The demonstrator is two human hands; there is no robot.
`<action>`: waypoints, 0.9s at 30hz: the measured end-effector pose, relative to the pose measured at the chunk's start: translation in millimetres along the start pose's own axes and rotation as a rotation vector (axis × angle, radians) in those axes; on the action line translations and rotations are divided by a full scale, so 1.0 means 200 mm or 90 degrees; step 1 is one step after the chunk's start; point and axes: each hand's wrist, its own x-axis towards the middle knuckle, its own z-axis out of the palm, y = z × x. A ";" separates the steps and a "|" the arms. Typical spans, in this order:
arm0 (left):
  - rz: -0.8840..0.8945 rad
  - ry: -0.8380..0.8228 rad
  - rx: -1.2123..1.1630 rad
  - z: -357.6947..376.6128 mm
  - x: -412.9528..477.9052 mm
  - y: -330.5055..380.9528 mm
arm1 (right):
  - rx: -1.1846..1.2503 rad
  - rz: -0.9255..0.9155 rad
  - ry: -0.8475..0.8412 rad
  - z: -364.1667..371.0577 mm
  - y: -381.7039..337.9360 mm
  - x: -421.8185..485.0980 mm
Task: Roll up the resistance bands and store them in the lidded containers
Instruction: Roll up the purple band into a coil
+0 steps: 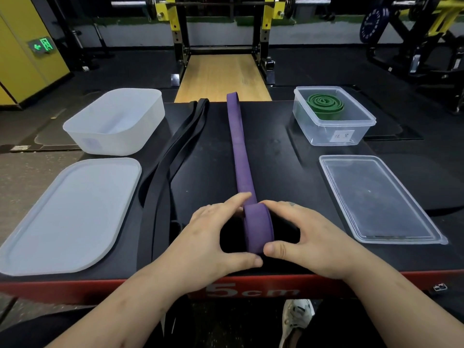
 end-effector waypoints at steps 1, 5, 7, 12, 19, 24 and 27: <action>0.005 0.006 0.000 0.00 0.00 0.00 | -0.001 -0.001 -0.001 0.00 0.00 0.00; 0.008 0.030 -0.010 0.01 0.01 -0.01 | -0.005 -0.018 -0.005 -0.01 -0.01 0.01; 0.007 0.037 -0.029 0.01 0.01 -0.01 | 0.005 -0.026 -0.011 -0.01 -0.01 0.00; 0.018 0.023 -0.034 0.02 0.00 -0.02 | 0.003 -0.026 -0.030 -0.02 -0.01 -0.02; 0.035 -0.030 0.018 0.02 0.00 0.00 | 0.024 -0.036 -0.007 -0.01 0.00 -0.01; 0.068 0.026 0.035 0.02 -0.01 0.01 | 0.031 -0.049 0.005 0.01 0.00 -0.01; 0.078 0.038 0.046 0.02 0.00 0.01 | 0.031 -0.041 -0.002 0.00 0.00 -0.01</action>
